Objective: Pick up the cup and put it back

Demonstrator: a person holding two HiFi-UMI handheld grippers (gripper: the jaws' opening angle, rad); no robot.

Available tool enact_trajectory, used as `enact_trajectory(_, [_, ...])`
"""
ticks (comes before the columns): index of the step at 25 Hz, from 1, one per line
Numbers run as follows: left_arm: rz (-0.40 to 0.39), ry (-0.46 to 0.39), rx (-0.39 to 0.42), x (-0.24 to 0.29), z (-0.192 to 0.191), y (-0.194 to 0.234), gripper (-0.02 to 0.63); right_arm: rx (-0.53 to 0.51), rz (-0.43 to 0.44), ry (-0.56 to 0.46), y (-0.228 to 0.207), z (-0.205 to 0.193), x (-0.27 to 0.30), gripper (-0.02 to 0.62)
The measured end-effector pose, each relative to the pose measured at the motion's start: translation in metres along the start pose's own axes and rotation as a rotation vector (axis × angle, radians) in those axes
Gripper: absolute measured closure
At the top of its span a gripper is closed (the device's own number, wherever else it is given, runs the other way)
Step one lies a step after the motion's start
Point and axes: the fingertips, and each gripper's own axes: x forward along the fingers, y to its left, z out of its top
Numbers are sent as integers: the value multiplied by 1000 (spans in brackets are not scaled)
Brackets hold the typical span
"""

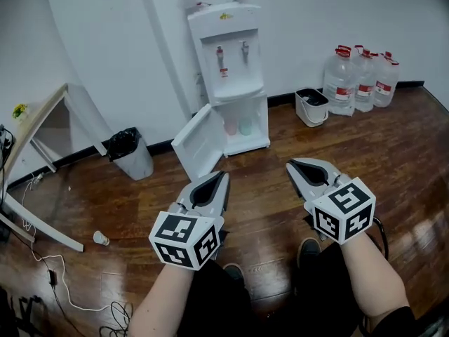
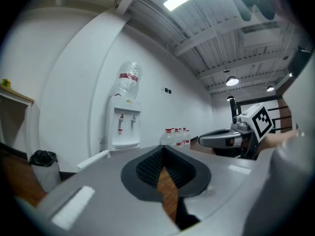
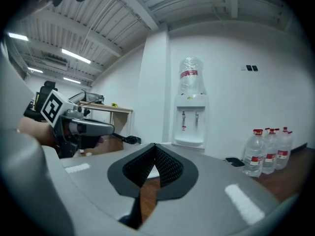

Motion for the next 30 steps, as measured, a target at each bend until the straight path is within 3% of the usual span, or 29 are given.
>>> enact_trajectory(4, [44, 22, 16, 19, 6, 18, 569, 56, -78, -9, -43, -8, 25, 594])
enact_trajectory(9, [60, 46, 23, 29, 21, 26, 568, 160, -24, -30, -57, -6, 37, 594])
enact_trajectory(12, [73, 23, -8, 41, 14, 39, 568, 77, 7, -30, -53, -9, 44, 594])
enact_trajectory(15, [60, 3, -104, 50, 3, 52, 565, -16, -6, -10, -67, -29, 54, 594])
enact_trajectory(19, [65, 21, -84, 56, -8, 56, 565, 17, 31, 88, -76, -49, 70, 594])
enact_trajectory(21, [63, 7, -110, 58, -4, 62, 565, 37, 59, 123, -68, -31, 78, 594])
enact_trajectory(25, [90, -17, -115, 63, 5, 75, 565, 51, 101, 25, -53, 28, 79, 594])
enact_trajectory(30, [78, 15, -139, 78, -5, 70, 565, 55, 85, 35, -67, -3, 84, 594])
